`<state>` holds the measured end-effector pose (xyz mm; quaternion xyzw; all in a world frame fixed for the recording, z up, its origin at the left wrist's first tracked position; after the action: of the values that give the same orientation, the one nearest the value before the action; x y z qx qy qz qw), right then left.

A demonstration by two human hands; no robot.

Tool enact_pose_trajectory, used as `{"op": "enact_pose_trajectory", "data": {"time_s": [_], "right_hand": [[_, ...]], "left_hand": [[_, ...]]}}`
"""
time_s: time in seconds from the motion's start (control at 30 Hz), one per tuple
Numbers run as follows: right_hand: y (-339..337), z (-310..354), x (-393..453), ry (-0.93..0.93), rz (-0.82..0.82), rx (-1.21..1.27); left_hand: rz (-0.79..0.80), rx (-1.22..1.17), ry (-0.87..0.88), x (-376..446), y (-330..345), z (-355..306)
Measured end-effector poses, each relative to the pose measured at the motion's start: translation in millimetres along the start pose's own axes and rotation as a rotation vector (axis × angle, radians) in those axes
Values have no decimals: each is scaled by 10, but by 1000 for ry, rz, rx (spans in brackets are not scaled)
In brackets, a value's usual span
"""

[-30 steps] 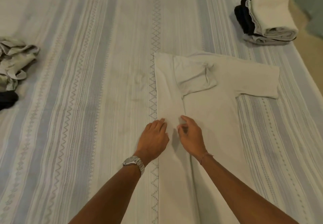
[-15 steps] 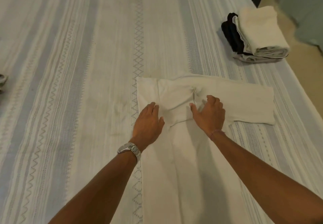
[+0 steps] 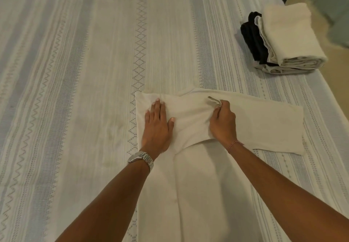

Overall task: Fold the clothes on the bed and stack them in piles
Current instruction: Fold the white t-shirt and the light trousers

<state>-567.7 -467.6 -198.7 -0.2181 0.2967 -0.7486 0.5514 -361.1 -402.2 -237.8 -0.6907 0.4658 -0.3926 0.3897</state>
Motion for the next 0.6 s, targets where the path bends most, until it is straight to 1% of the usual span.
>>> {"op": "enact_pose_trajectory", "data": {"time_s": [0.13,0.23,0.33,0.4,0.47,0.53,0.6], "right_hand": [[-9,-197,47,140,3,-142],[-19,-230,107,216,-21,-118],[11,-294,123,280,2,-138],[16,-343,140,294,33,-222],[14,-364,156,302,63,-253],[-3,-341,158,273,58,-210],[-36,-314,125,217,42,-102]], "left_hand": [[2,28,-1,-1,69,11],[12,71,9,-9,80,5],[51,163,7,-6,83,-32],[78,220,22,7,71,-71],[103,262,41,22,59,-103],[133,292,51,39,51,-130],[174,311,47,62,37,-154]]}}
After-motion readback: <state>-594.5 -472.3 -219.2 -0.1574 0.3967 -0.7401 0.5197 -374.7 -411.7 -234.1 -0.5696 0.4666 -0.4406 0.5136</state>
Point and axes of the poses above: each hand's wrist, its own x-axis towards the middle knuckle, its own y-axis out of the palm, z = x × y, the point moved 3 cm from there along x, towards the middle knuckle, and after that the axes turned 15 degrees about -z, right-handed, at the moved point
